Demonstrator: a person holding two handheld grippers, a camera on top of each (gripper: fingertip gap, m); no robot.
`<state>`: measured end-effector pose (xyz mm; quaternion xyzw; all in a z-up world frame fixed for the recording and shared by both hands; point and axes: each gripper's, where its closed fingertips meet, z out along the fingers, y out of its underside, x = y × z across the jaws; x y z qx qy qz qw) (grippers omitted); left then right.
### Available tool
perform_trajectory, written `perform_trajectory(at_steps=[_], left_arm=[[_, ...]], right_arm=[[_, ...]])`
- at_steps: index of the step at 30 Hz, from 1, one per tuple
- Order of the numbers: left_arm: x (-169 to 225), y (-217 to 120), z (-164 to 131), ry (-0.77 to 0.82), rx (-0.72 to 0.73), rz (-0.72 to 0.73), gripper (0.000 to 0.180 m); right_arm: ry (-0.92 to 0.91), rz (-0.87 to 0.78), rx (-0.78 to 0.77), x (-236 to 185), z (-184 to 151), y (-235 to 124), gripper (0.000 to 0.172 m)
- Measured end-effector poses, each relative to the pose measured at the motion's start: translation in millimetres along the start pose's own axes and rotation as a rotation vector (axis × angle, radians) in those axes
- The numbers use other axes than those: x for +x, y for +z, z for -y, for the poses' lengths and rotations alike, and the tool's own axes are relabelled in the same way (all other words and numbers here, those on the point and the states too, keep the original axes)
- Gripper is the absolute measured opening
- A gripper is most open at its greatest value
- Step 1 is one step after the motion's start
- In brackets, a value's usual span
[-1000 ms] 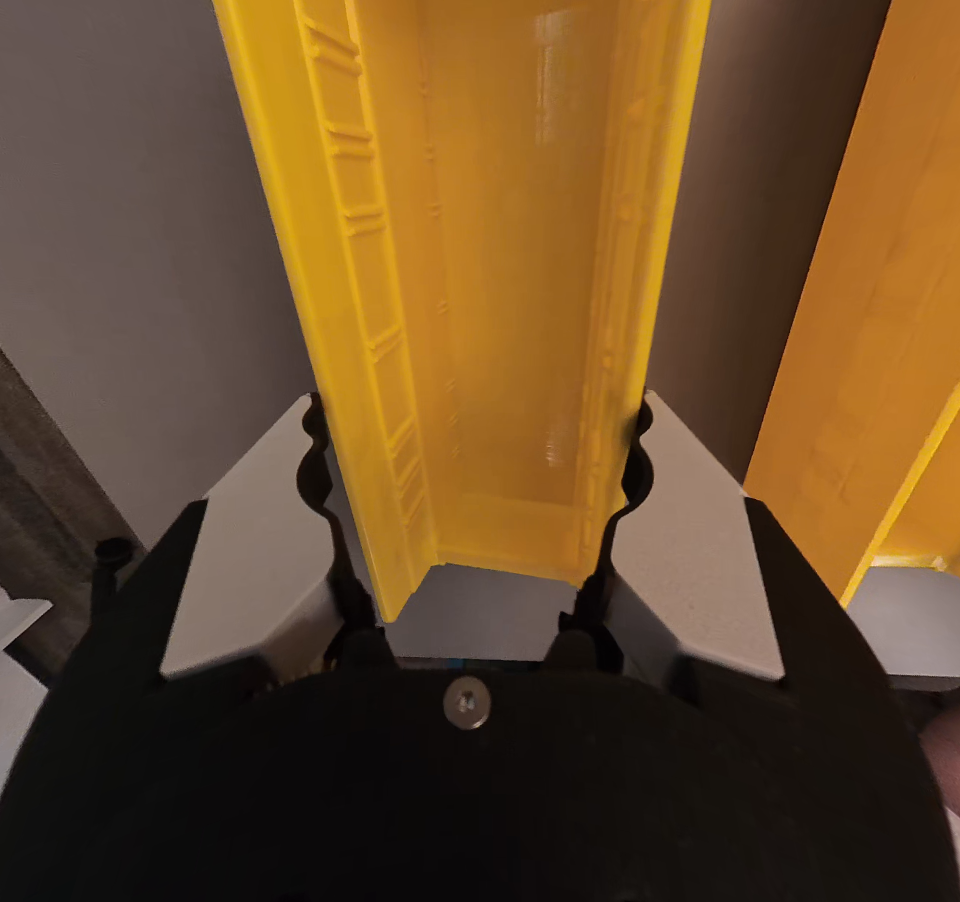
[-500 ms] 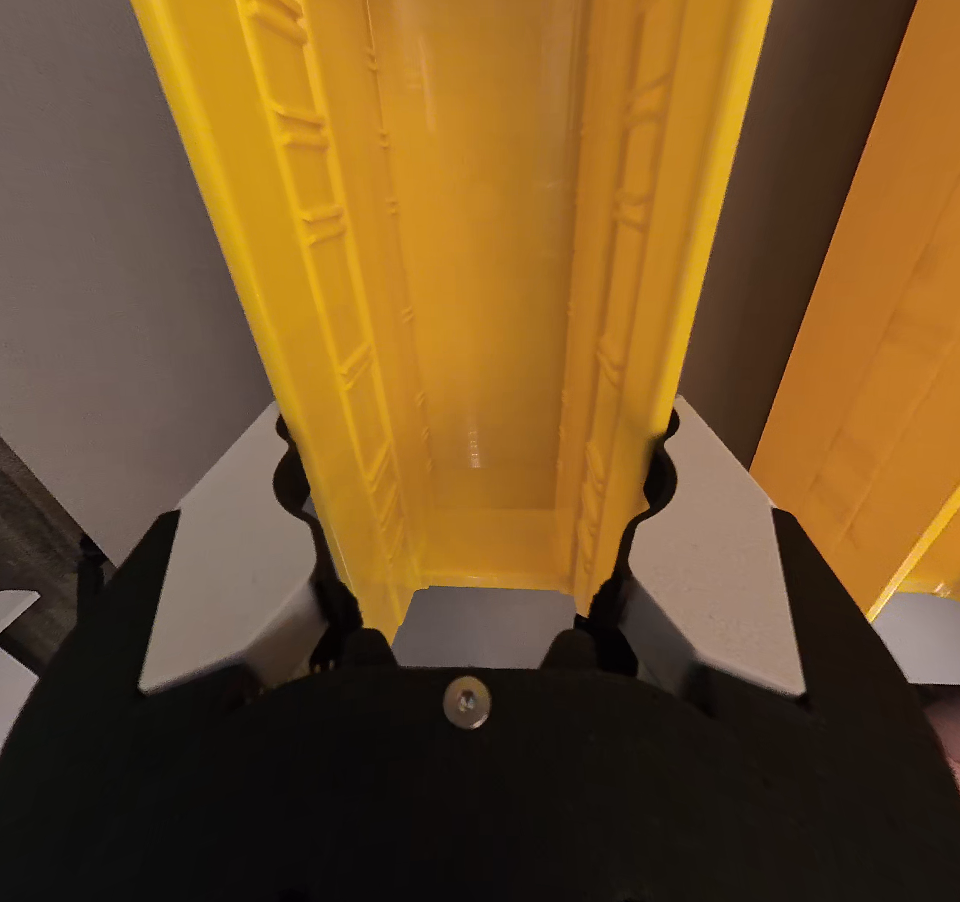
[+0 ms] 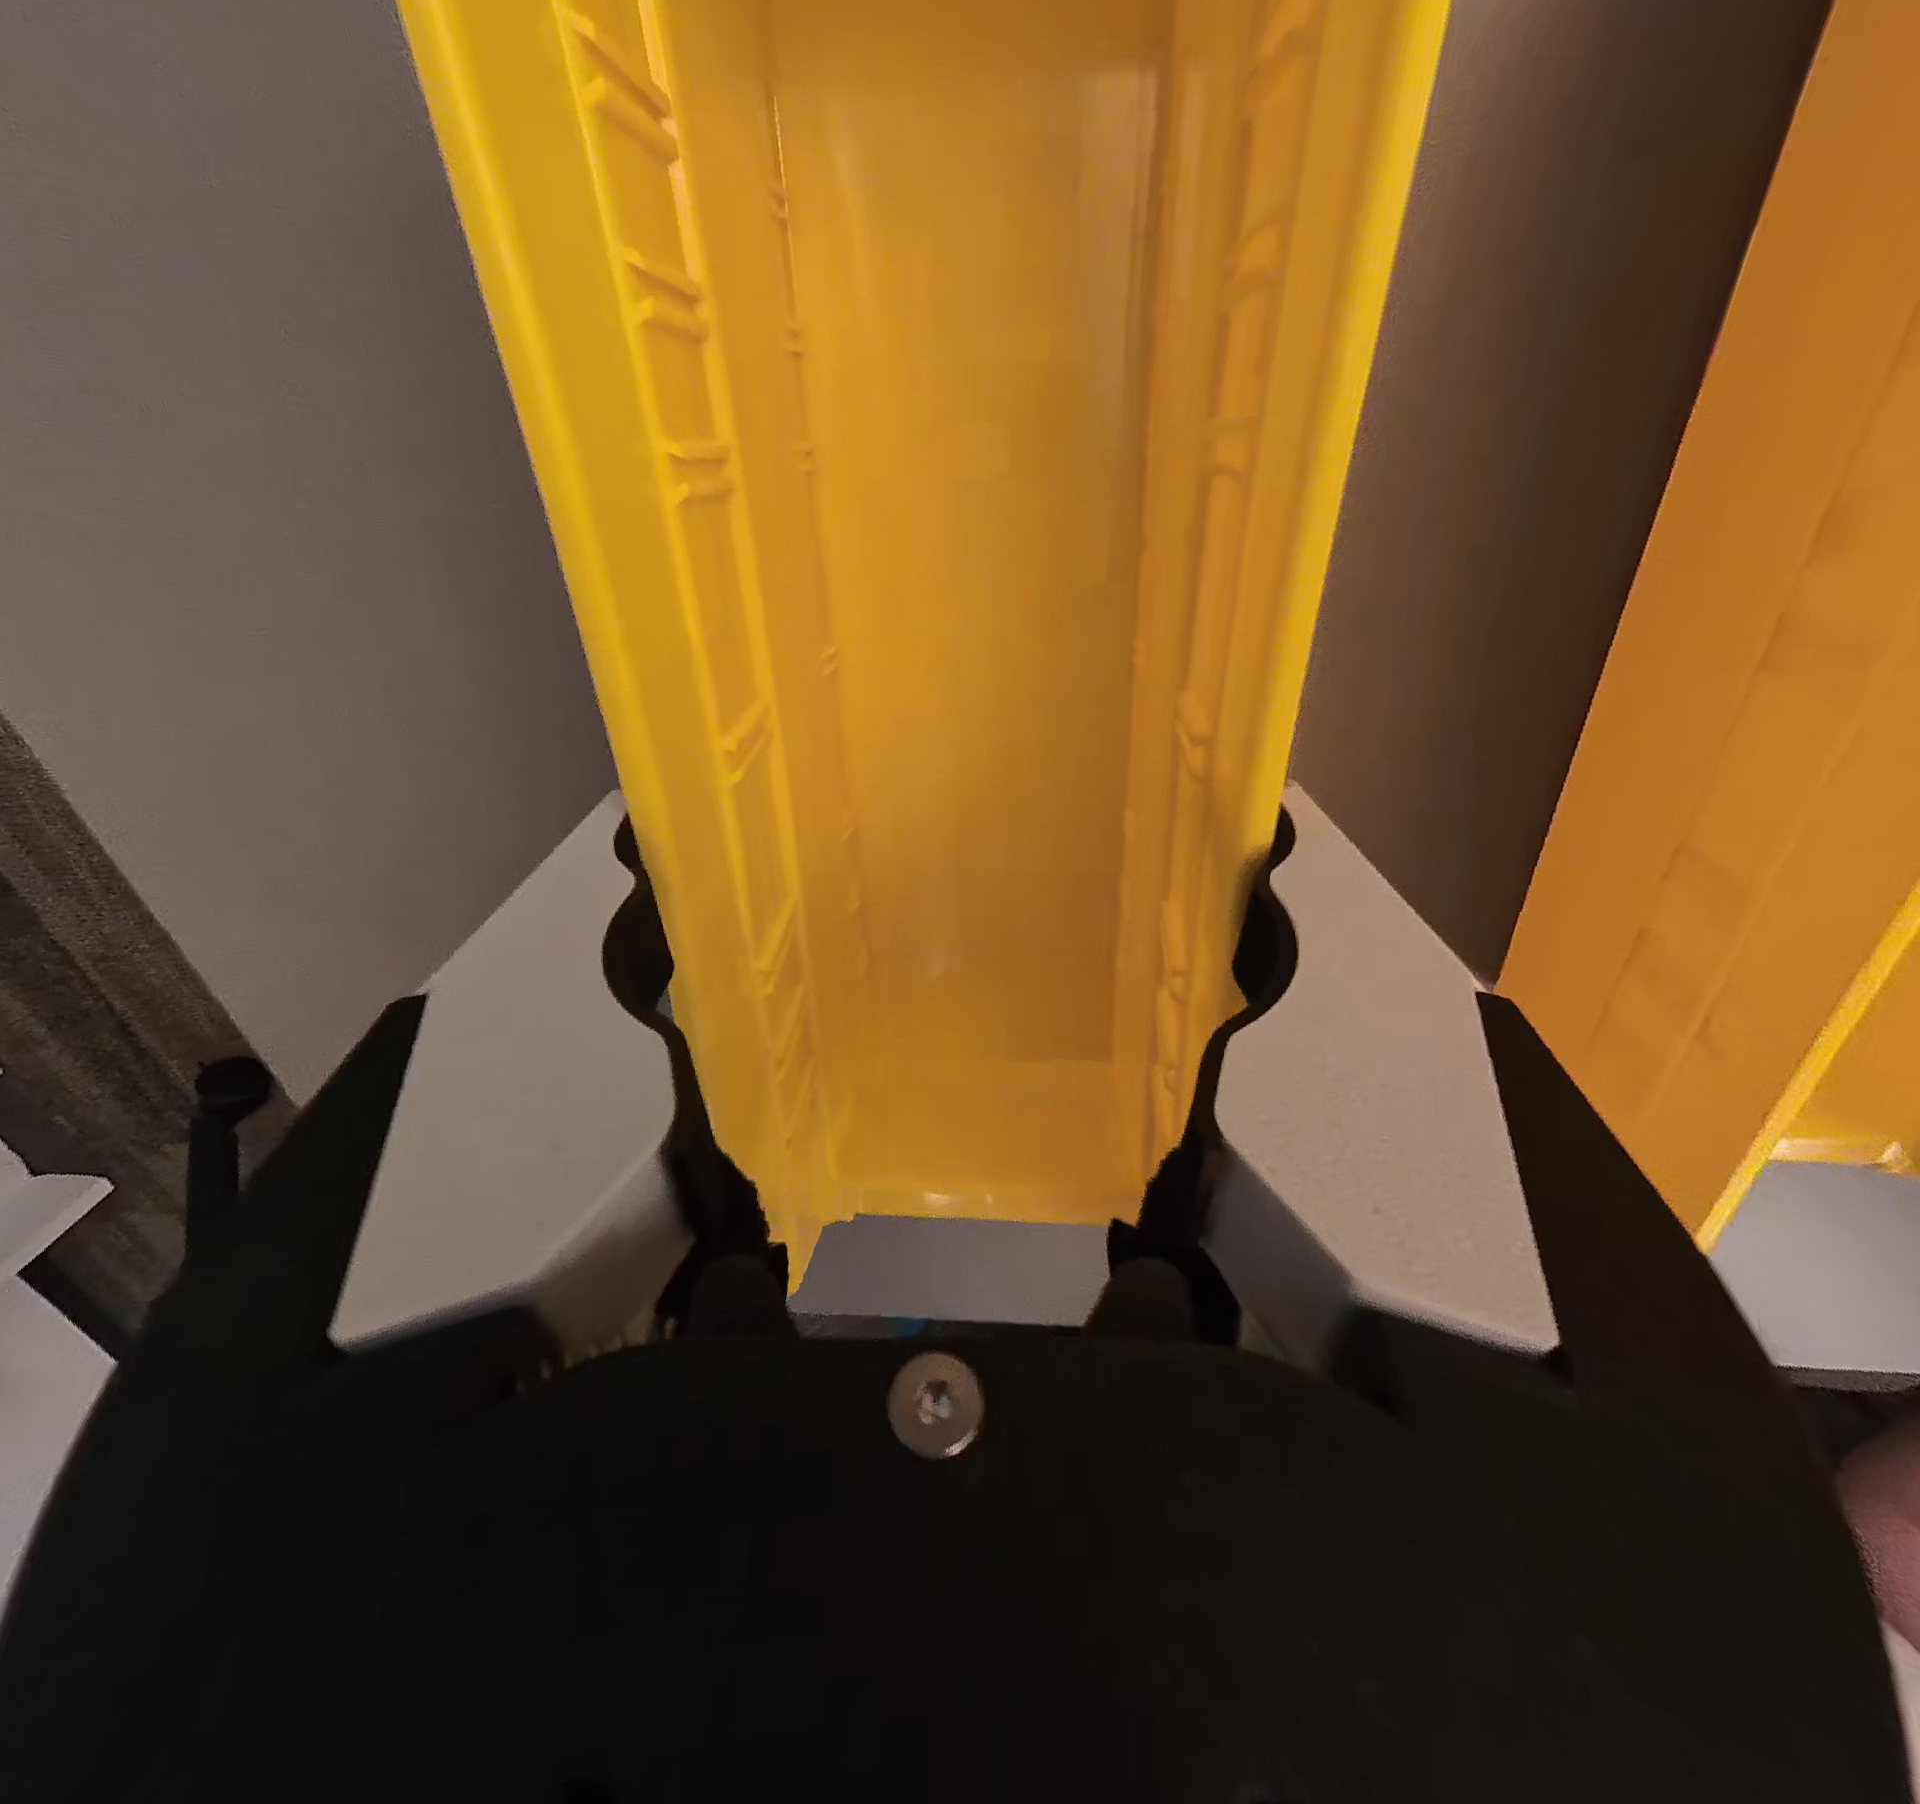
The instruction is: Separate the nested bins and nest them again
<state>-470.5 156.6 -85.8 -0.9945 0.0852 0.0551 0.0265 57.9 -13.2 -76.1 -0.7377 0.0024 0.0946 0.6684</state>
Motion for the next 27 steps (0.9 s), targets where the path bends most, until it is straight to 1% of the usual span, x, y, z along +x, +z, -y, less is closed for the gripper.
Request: perform_trajectory(at_steps=[4, 8, 10, 15, 20, 23, 25, 27], left_arm=[[-1, -4, -3, 0.007, -0.009, 0.002, 0.112], [-1, 5, -10, 0.01, -0.04, -0.007, 0.116], [-1, 11, -12, 0.011, -0.048, -0.013, 0.121], [-3, 13, -7, 0.046, -0.03, 0.006, 0.131], [-12, 5, 13, 0.114, 0.06, 0.09, 0.137], [-7, 14, 11, 0.111, 0.055, 0.05, 0.139], [-2, 24, 5, 0.075, 0.03, -0.014, 0.146], [-4, 28, 2, 0.069, 0.025, -0.013, 0.15]], right_arm=[[0.001, 0.0, 0.002, 0, 0, 0, 0.039], [0.005, 0.002, 0.004, 0, 1, -1, 0.039], [0.005, 0.003, 0.005, 0, 1, -1, 0.039], [0.007, 0.004, 0.001, 0, 0, 0, 0.039], [0.015, 0.005, 0.001, 1, 0, 0, 0.039], [0.023, 0.004, 0.004, 1, 0, 0, 0.039], [0.023, 0.005, 0.004, 1, 0, 0, 0.039], [0.025, 0.009, 0.003, 1, 0, 0, 0.039]])
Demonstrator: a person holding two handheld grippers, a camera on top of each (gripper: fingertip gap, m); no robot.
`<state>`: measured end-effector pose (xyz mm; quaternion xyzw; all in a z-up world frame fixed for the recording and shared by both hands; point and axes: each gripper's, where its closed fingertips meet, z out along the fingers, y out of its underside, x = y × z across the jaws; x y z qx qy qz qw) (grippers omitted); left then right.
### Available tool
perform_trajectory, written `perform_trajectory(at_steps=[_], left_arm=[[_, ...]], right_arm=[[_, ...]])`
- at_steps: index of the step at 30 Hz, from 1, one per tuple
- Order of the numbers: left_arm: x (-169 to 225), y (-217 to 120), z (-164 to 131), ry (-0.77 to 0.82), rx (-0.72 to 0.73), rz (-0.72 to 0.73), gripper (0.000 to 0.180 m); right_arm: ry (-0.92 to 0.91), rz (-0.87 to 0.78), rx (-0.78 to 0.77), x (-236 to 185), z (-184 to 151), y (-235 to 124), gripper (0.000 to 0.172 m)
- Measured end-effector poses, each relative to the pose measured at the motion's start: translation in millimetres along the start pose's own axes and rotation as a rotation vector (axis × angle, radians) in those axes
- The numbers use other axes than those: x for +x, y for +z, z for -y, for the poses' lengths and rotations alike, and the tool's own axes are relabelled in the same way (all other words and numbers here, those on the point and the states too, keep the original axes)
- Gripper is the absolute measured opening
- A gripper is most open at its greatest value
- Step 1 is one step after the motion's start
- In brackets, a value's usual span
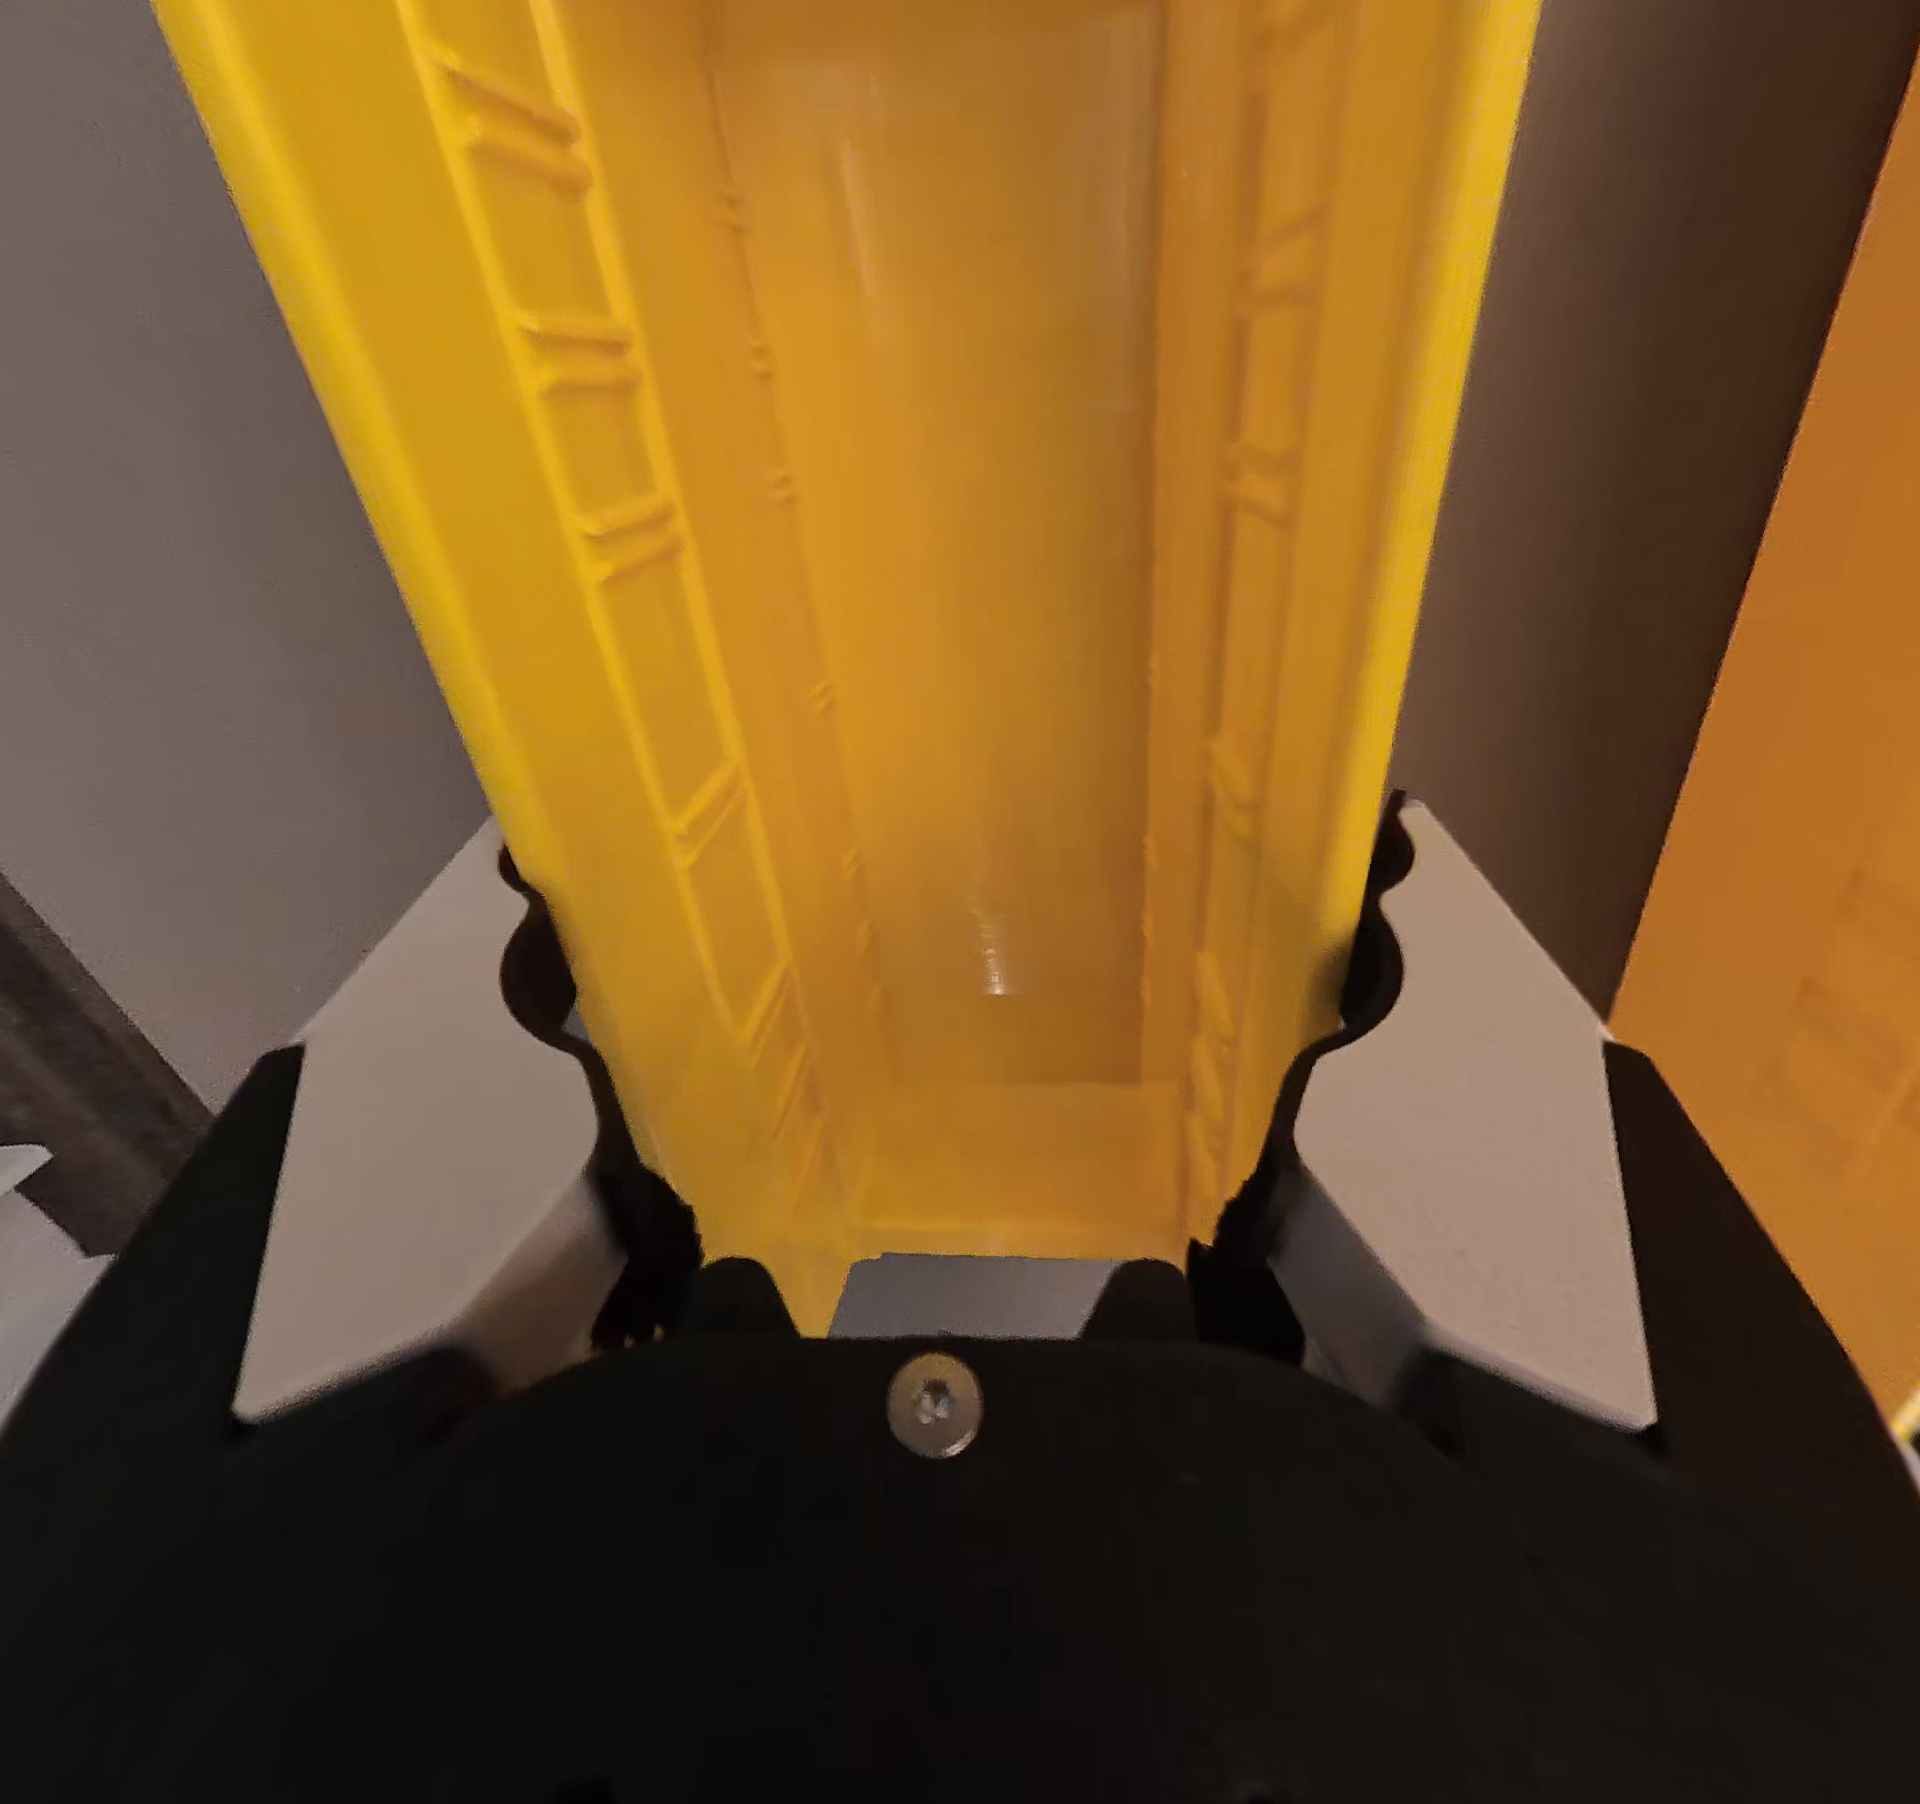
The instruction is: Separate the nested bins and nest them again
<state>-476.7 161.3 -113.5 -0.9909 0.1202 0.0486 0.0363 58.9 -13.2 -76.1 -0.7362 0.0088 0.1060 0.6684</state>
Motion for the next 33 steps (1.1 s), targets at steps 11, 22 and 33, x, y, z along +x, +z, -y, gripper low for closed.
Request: perform_trajectory(at_steps=[11, 22, 33], left_arm=[[-5.0, 6.9, -6.4, -0.022, -0.06, 0.076, 0.159], [-9.8, 4.1, -5.1, -0.11, -0.047, -0.056, 0.158], [-4.7, -2.7, -5.0, -0.124, -0.032, -0.14, 0.154]], right_arm=[[0.014, 0.013, 0.01, -0.9, 1.1, -1.3, 0.038], [0.028, 0.023, 0.016, -1.1, 1.9, -2.1, 0.037], [0.036, 0.023, 0.013, -0.4, 1.4, -1.8, 0.037]])
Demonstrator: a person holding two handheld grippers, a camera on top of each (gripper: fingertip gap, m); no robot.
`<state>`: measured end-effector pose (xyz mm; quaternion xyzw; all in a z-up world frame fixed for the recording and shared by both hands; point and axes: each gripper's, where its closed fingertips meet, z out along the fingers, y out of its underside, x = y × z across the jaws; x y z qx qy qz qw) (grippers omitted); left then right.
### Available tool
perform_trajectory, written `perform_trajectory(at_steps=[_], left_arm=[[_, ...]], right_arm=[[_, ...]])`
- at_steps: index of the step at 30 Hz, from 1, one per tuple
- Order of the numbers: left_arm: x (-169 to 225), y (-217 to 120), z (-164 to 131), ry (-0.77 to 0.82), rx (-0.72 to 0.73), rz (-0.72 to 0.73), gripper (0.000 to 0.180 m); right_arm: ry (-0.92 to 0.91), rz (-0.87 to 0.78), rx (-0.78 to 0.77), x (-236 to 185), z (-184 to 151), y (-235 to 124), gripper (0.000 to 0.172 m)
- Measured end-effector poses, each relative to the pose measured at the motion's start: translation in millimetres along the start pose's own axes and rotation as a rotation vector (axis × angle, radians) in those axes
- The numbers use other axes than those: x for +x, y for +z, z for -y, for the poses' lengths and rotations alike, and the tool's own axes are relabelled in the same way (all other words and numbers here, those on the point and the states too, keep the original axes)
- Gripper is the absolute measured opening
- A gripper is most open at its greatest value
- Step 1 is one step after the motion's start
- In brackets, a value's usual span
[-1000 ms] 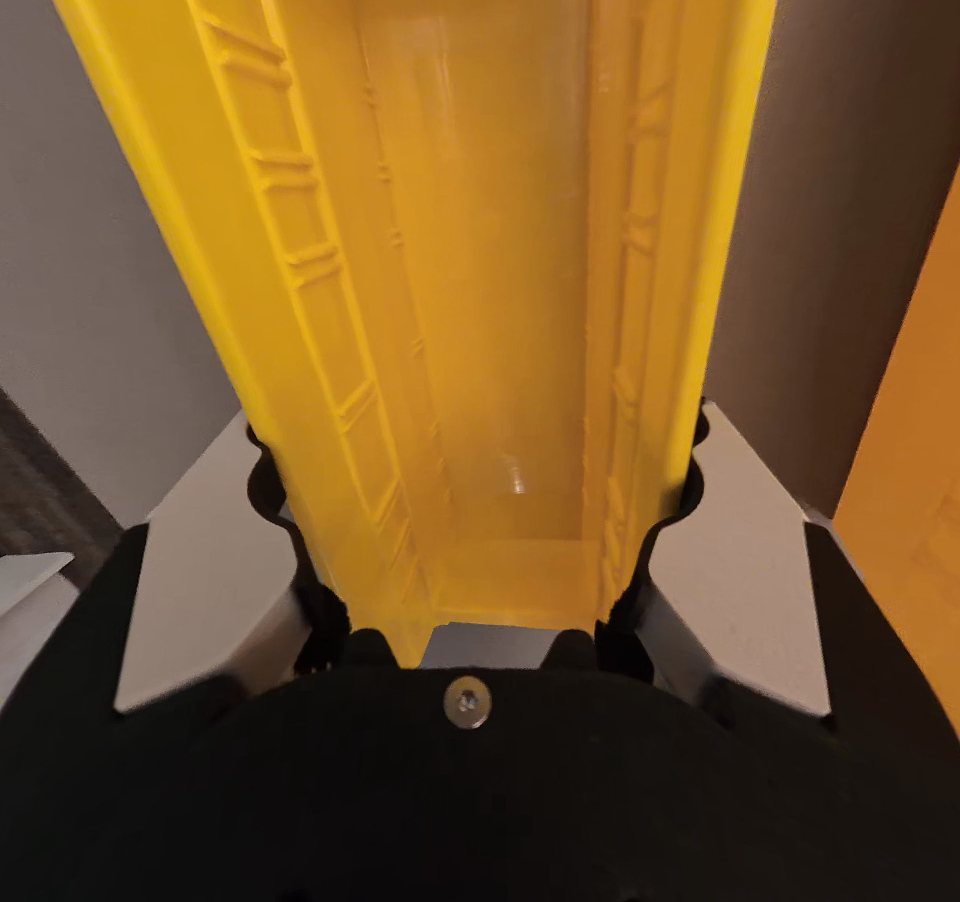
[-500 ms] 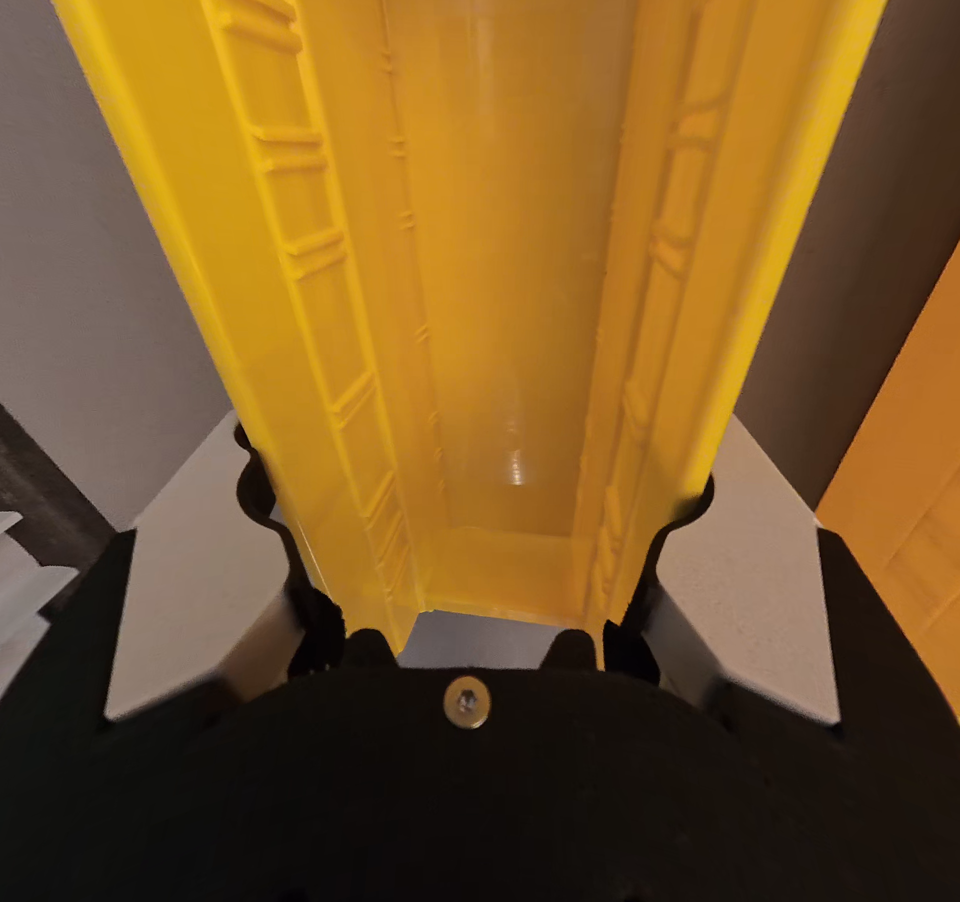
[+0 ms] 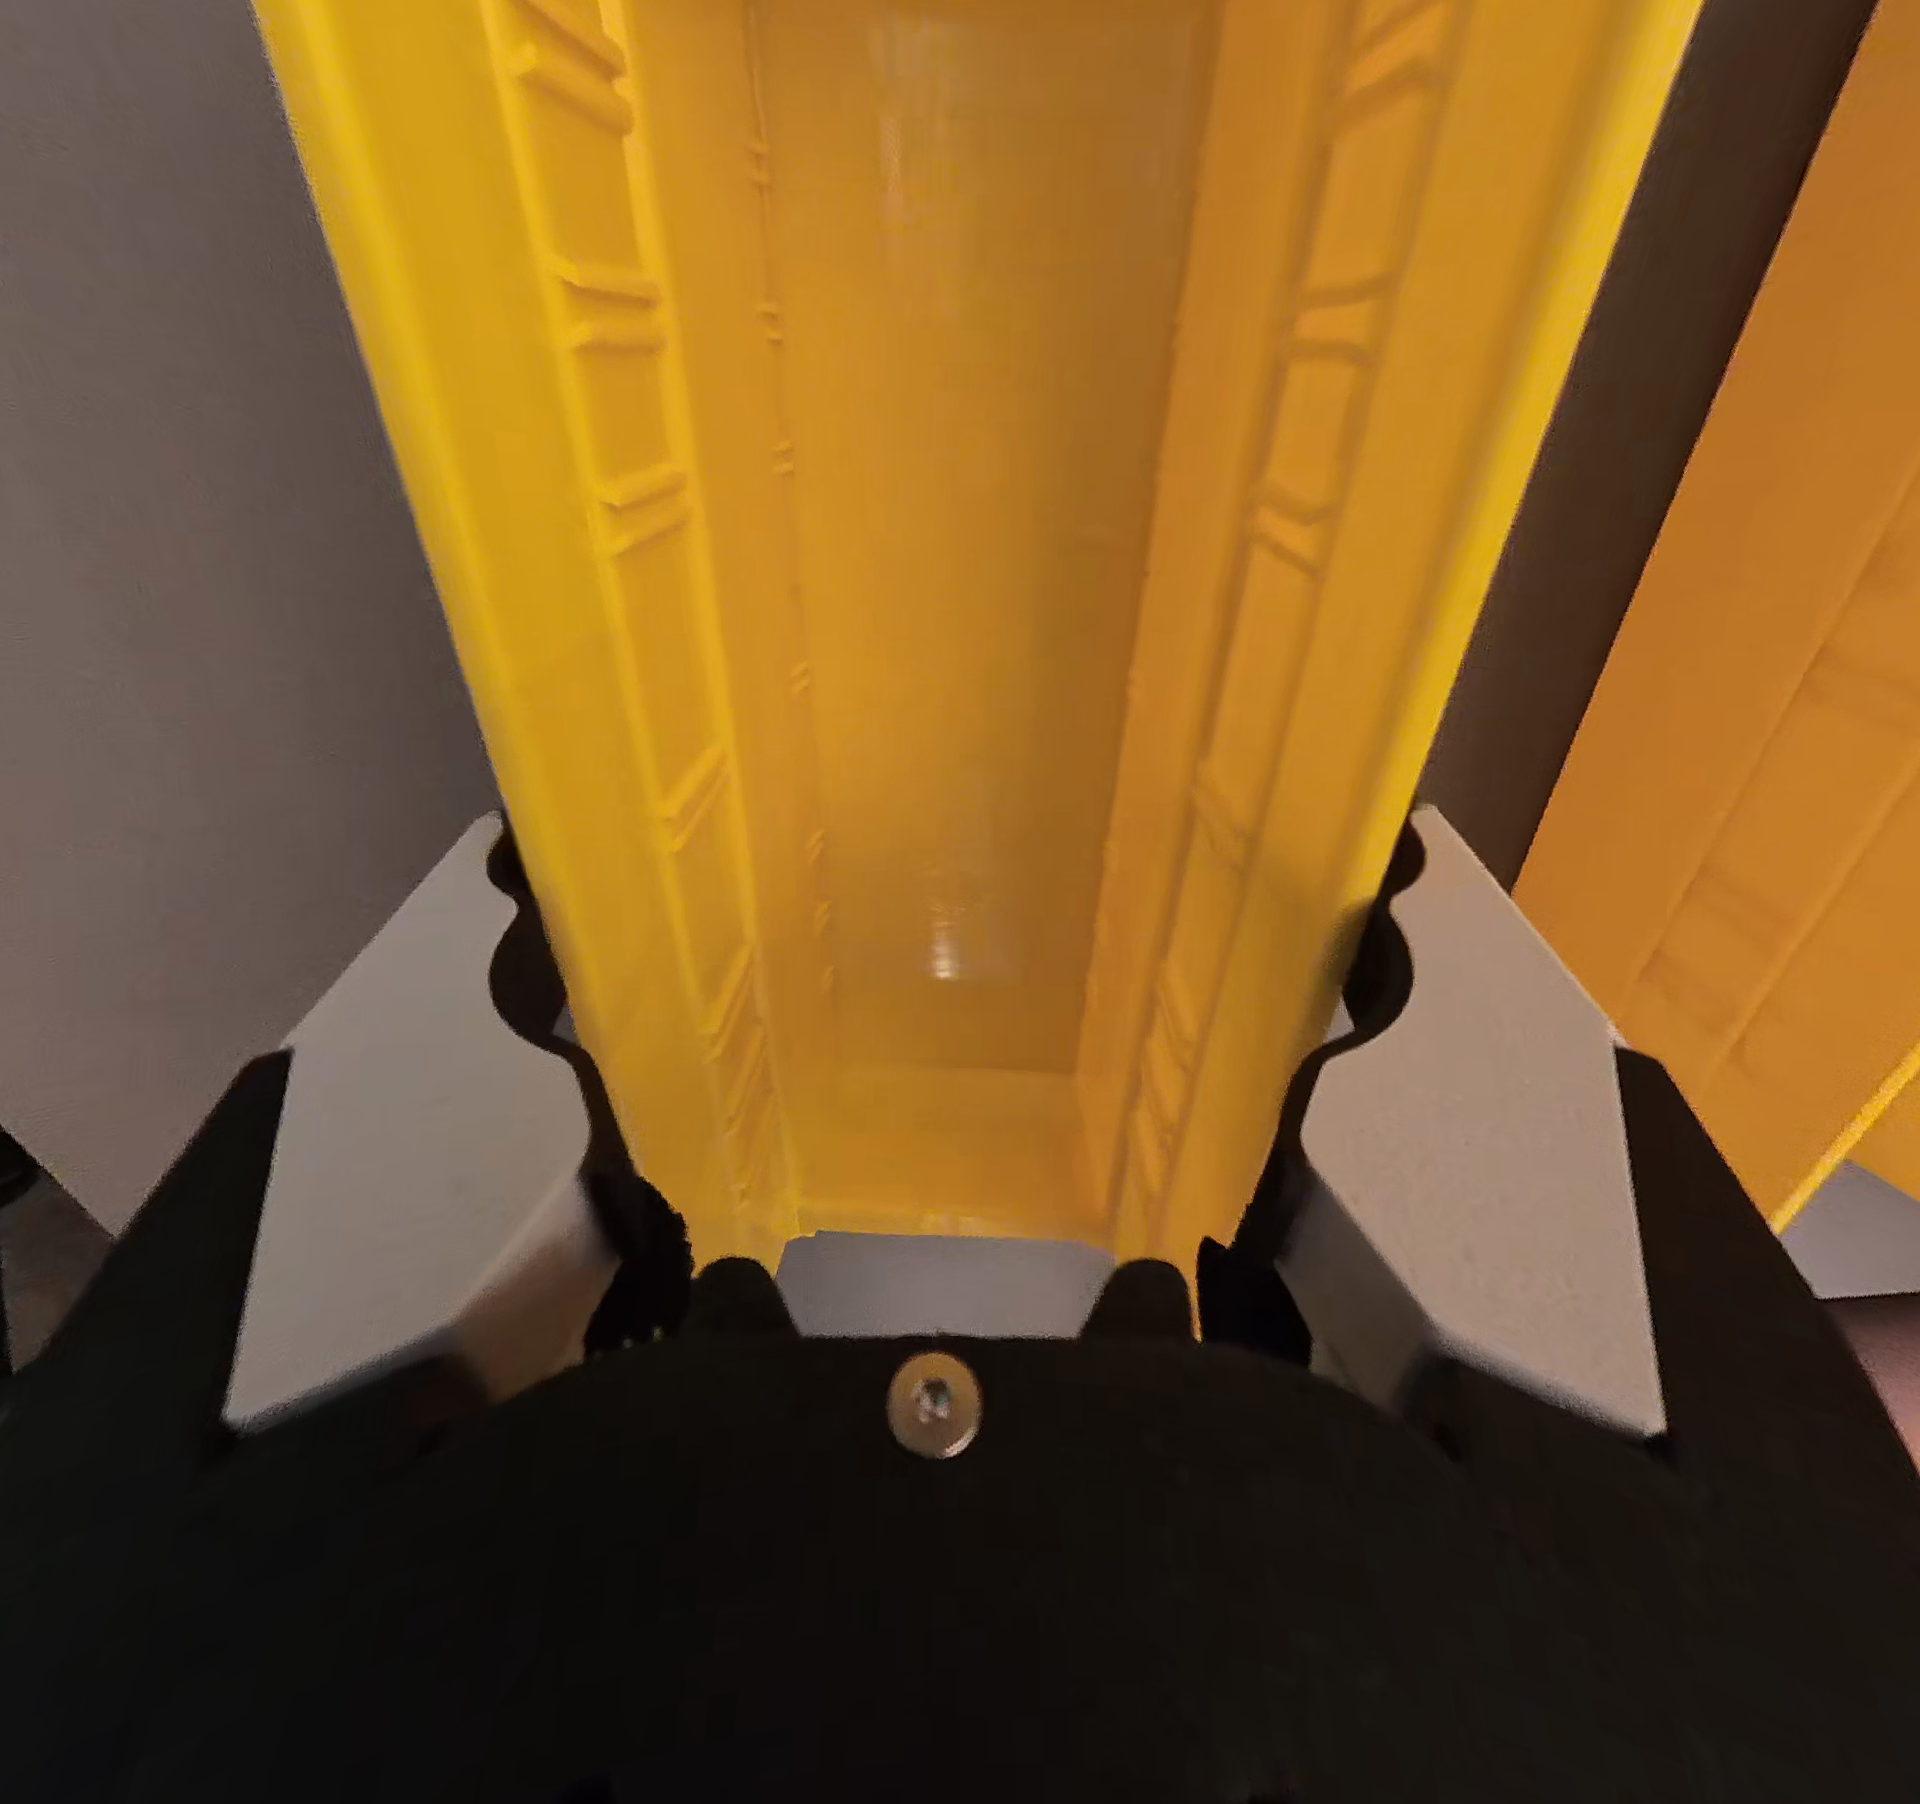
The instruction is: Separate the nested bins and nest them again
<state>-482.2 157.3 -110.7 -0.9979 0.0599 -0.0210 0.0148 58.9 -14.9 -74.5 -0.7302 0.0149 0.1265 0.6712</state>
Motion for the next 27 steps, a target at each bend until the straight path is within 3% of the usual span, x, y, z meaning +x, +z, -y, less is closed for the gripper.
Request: perform_trajectory(at_steps=[6, 15, 23, 27], left_arm=[[7, 1, -1, 0.0, -0.003, -0.02, 0.148], [5, -4, -1, -0.019, 0.007, -0.037, 0.125], [-9, -9, -7, -0.007, -0.009, 0.035, 0.12], [-9, -15, -8, -0.02, -0.007, 0.002, 0.119]], right_arm=[[-0.001, -0.002, 0.001, 0, 0, 0, 0.037], [0.005, 0.004, 0.0, 0, 0, 0, 0.037], [0.008, 0.008, 0.001, -1, 0, 0, 0.037], [0.012, 0.01, 0.003, -1, 0, 0, 0.037]])
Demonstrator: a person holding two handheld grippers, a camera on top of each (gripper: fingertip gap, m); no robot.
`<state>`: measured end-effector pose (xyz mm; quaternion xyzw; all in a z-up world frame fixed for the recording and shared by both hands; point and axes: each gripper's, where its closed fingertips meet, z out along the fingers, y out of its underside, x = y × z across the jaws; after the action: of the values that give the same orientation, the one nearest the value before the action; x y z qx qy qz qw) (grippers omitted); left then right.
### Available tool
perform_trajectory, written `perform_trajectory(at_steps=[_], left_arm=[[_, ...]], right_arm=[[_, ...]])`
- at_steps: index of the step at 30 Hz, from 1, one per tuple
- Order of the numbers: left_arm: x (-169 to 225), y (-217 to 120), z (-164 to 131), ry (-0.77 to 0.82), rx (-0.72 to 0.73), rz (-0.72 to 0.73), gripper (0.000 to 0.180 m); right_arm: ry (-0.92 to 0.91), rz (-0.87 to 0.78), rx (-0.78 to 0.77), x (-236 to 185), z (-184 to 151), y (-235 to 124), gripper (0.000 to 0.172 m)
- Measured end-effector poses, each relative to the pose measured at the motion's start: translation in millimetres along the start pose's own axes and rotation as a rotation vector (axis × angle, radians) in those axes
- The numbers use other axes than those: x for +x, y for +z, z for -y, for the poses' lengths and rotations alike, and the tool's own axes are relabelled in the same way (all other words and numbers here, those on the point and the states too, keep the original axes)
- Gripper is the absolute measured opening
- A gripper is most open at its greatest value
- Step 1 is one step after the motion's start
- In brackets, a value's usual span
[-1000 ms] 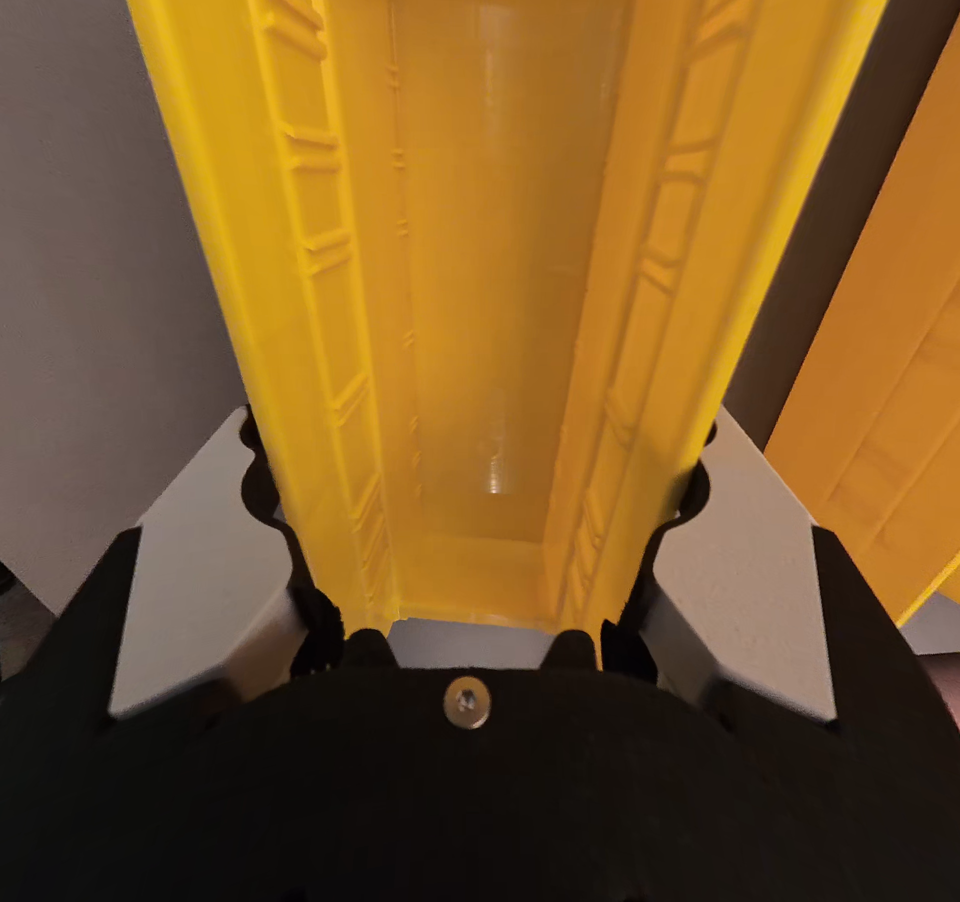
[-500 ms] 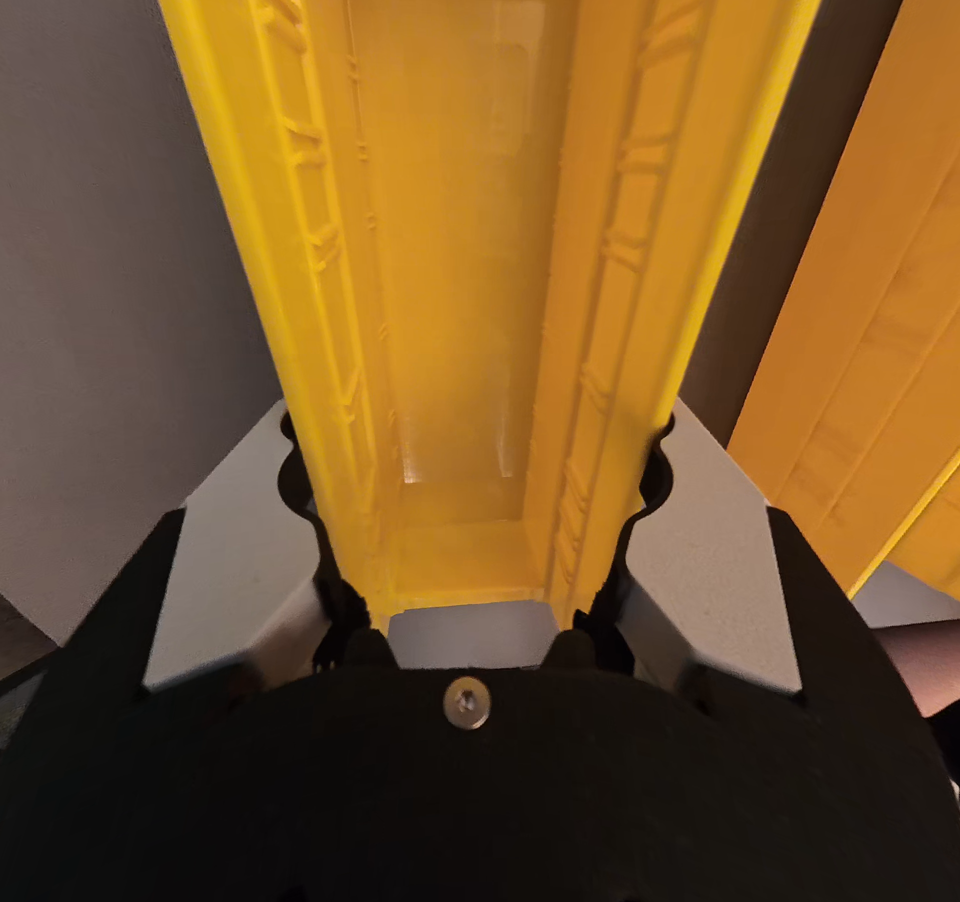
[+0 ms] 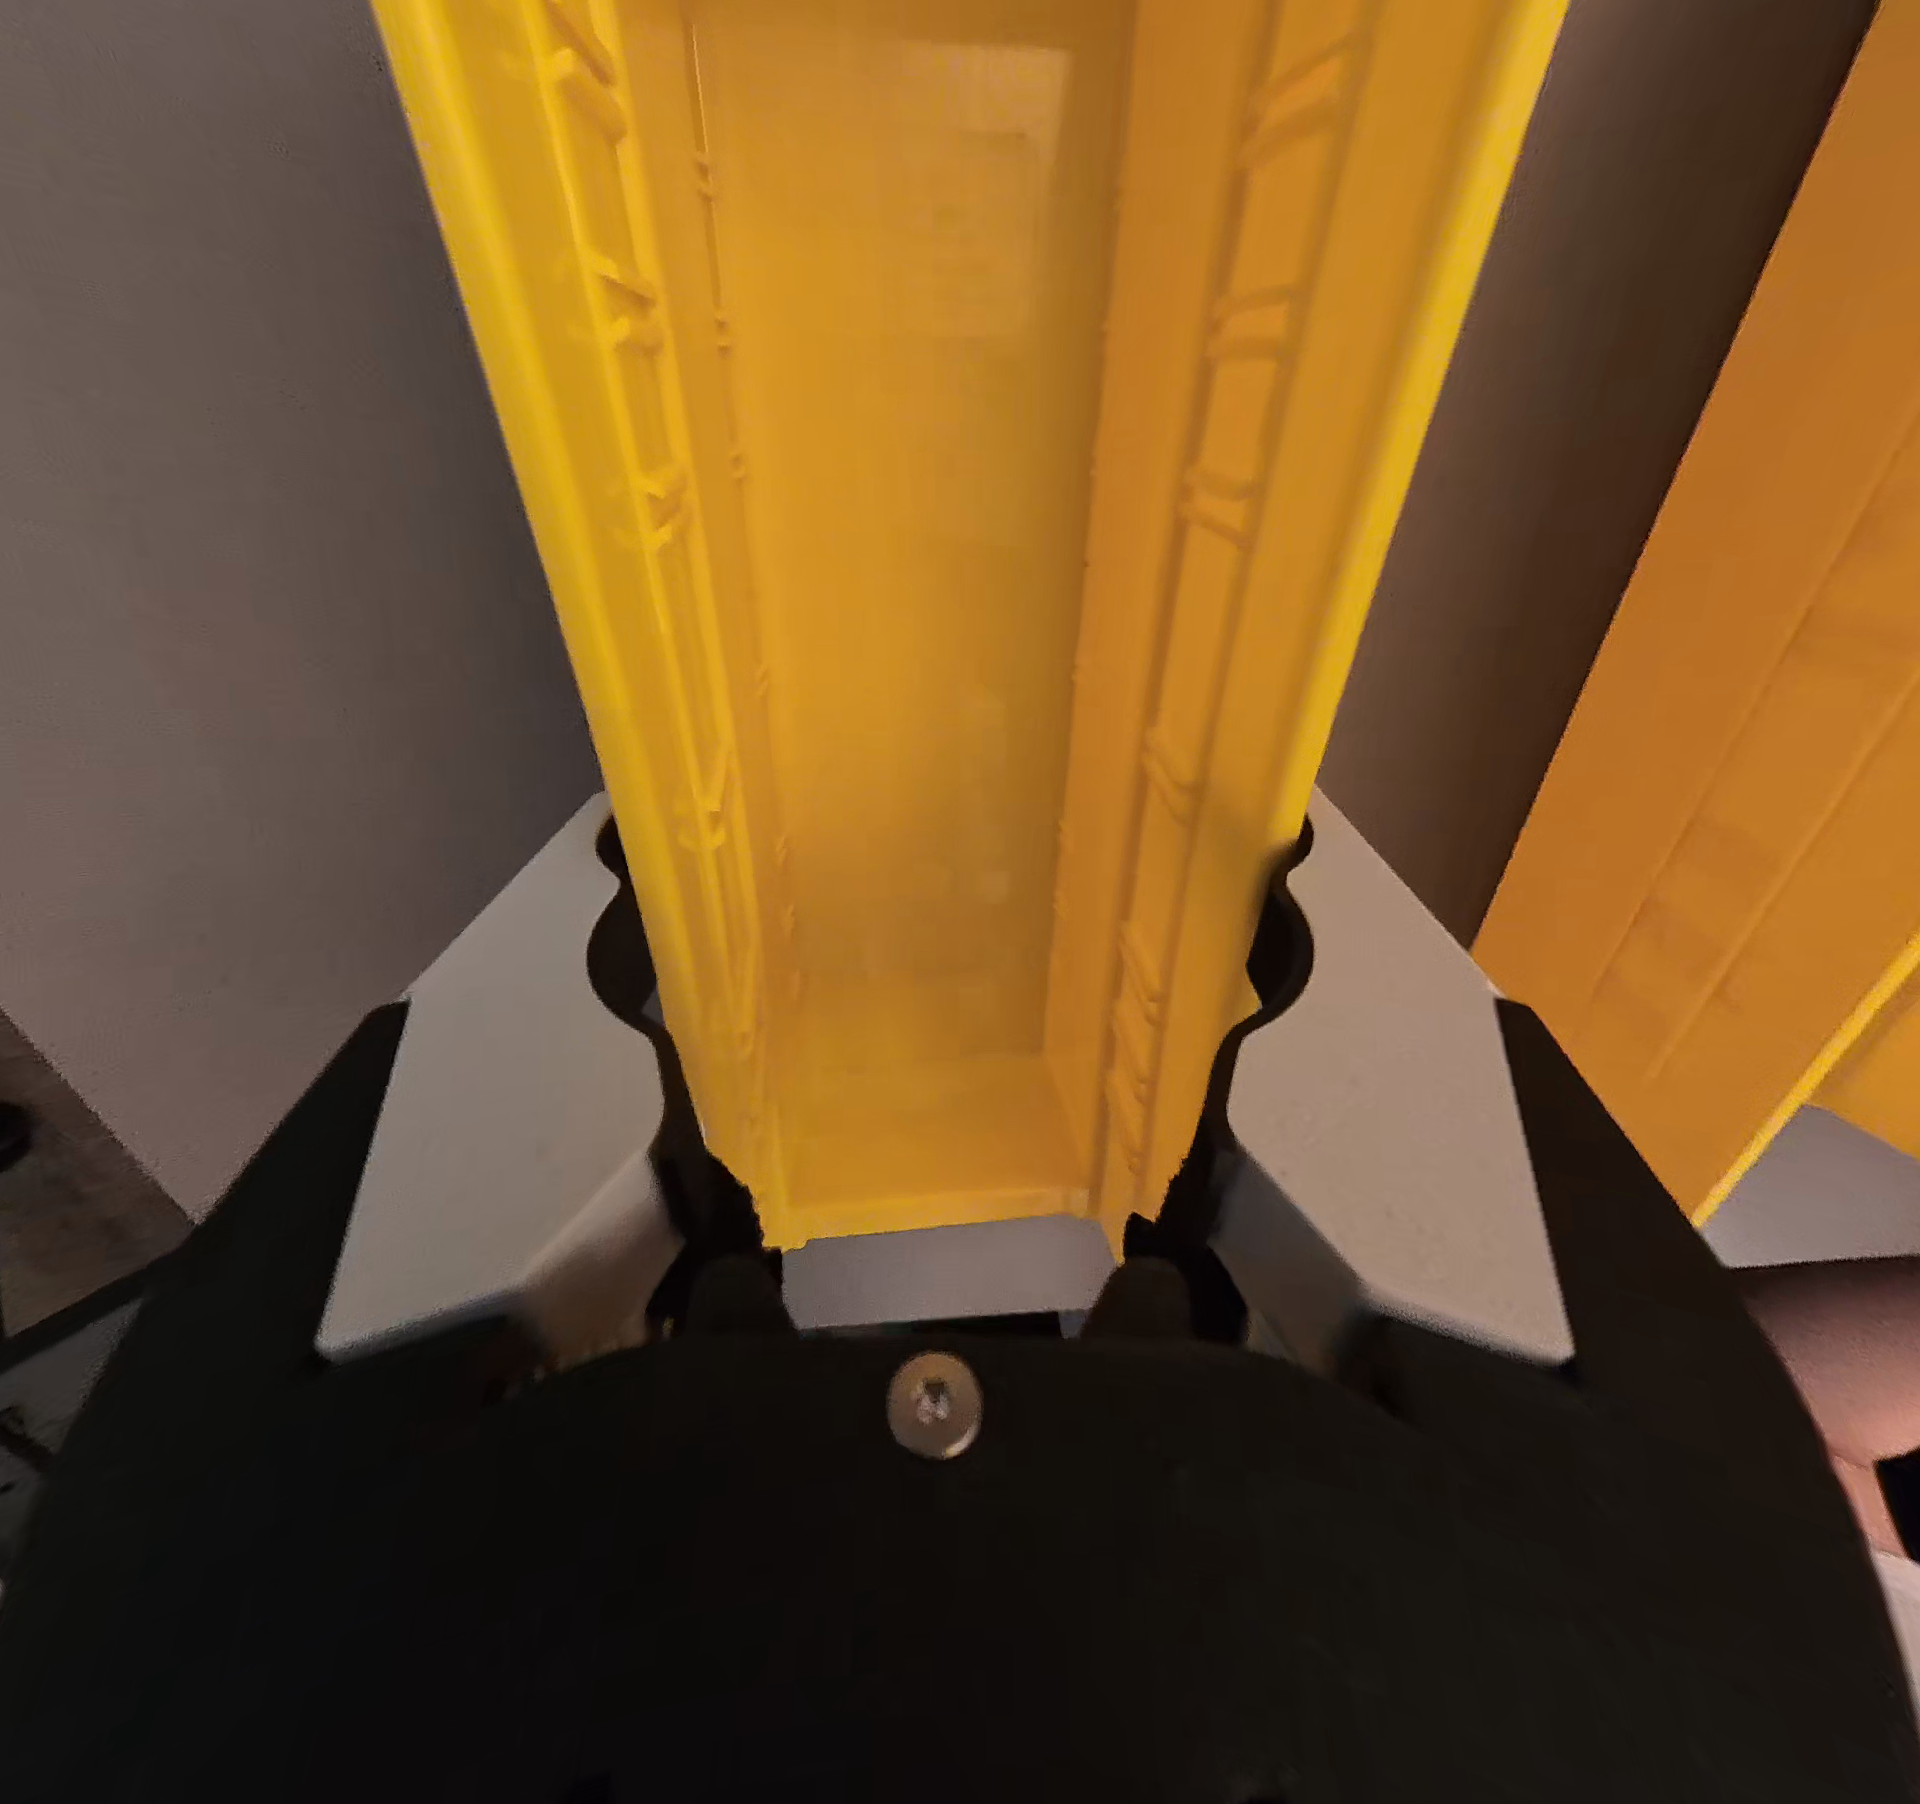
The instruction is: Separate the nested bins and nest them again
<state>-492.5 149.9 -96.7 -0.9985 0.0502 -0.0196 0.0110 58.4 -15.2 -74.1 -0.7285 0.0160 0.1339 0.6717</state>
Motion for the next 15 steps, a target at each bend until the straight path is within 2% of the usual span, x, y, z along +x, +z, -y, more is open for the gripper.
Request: perform_trajectory(at_steps=[5, 15], left_arm=[[1, -11, -5, -0.012, -0.011, -0.034, 0.118], [9, -48, -12, 0.017, -0.032, 0.01, 0.118]], right_arm=[[0.002, 0.003, -0.001, 0, 0, 0, 0.037], [0.012, 0.01, 0.001, -1, 0, 0, 0.037]])
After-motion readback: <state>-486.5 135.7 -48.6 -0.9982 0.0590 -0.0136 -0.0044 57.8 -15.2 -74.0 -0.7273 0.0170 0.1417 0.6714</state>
